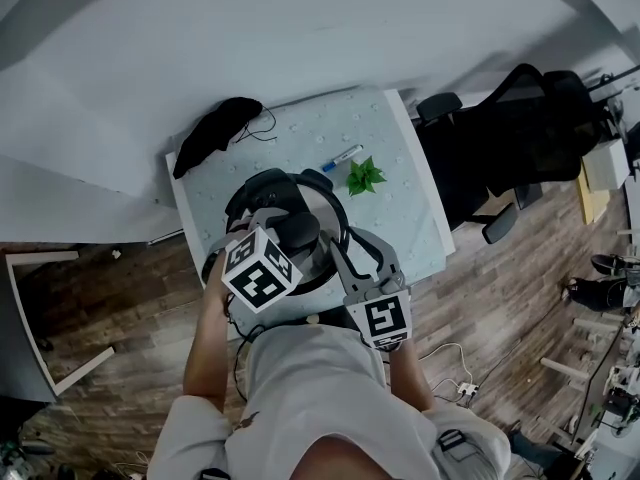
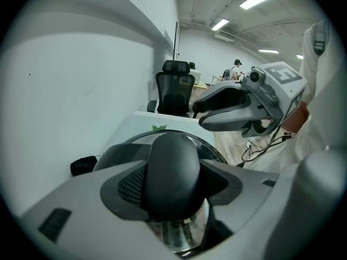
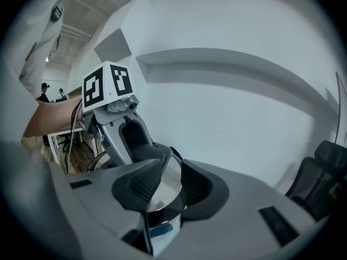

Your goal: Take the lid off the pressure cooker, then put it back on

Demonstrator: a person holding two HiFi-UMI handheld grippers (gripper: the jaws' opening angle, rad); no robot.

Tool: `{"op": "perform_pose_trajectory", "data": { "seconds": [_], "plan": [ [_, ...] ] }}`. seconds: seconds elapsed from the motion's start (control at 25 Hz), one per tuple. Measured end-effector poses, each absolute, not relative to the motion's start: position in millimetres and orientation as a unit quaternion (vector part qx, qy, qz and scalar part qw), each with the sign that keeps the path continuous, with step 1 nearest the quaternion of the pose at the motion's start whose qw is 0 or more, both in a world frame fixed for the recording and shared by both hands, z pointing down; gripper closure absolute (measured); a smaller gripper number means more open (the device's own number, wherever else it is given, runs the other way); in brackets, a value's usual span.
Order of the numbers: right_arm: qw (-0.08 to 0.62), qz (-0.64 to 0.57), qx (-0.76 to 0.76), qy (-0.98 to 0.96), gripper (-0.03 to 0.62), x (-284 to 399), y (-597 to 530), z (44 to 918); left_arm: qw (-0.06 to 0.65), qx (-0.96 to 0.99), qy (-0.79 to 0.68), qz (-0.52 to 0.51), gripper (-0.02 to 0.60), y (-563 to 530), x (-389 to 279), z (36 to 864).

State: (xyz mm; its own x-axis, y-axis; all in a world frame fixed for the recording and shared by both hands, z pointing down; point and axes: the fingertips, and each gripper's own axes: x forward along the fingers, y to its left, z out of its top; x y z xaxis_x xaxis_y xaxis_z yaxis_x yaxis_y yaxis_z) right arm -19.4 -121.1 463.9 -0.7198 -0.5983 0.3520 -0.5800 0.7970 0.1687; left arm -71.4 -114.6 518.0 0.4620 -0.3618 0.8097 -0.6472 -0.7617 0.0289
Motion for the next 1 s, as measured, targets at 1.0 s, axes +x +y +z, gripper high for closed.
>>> {"op": "perform_pose_trajectory", "data": {
  "seconds": [1.0],
  "plan": [
    [0.205,-0.022,0.277,-0.939,0.480,-42,-128,473,0.200,0.828,-0.330,0.408,0.307,-112,-84,540]
  ]
}}
